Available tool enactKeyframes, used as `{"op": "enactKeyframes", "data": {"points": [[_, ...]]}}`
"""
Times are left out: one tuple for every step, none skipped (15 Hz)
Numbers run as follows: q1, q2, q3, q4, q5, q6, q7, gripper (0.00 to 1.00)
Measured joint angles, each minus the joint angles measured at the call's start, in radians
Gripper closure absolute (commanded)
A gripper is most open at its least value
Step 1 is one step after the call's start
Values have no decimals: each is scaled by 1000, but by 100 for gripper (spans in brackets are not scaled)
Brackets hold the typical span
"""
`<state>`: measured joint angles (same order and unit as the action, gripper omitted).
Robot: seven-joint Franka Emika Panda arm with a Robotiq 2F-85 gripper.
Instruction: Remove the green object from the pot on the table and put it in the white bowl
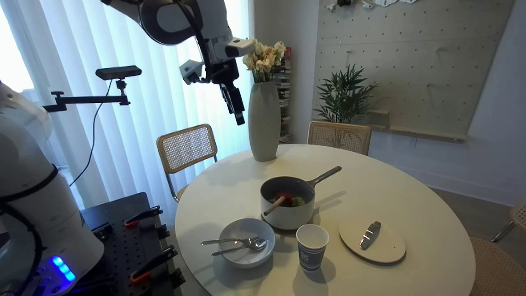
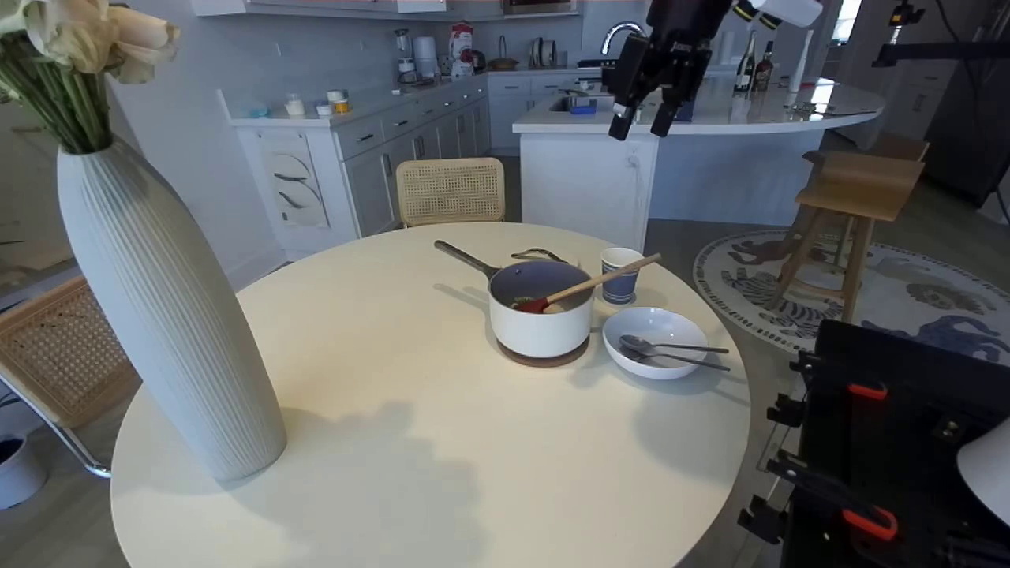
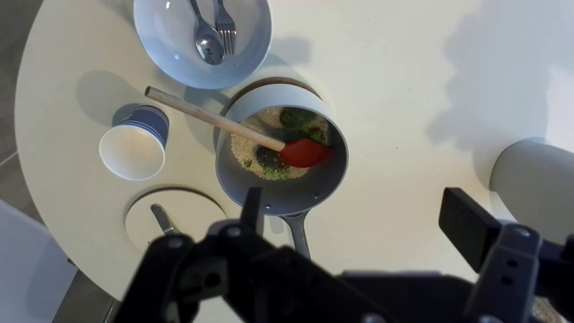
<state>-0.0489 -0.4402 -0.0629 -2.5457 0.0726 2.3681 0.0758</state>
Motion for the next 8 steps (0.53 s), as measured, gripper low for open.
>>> {"op": "enactKeyframes", "data": {"points": [[0, -3, 4, -11, 0, 20, 11, 0], [0, -4, 5, -22, 0, 49, 17, 0], [0, -3, 5, -33, 0, 85, 27, 0], [-1, -1, 5, -45, 0, 126, 30, 0], [-4, 5, 5, -57, 0, 178, 30, 0], [-8, 15, 5, -67, 0, 233, 30, 0], [-10, 33, 3, -74, 0, 291, 30, 0], [-12, 57, 1, -77, 0, 346, 30, 0]]}}
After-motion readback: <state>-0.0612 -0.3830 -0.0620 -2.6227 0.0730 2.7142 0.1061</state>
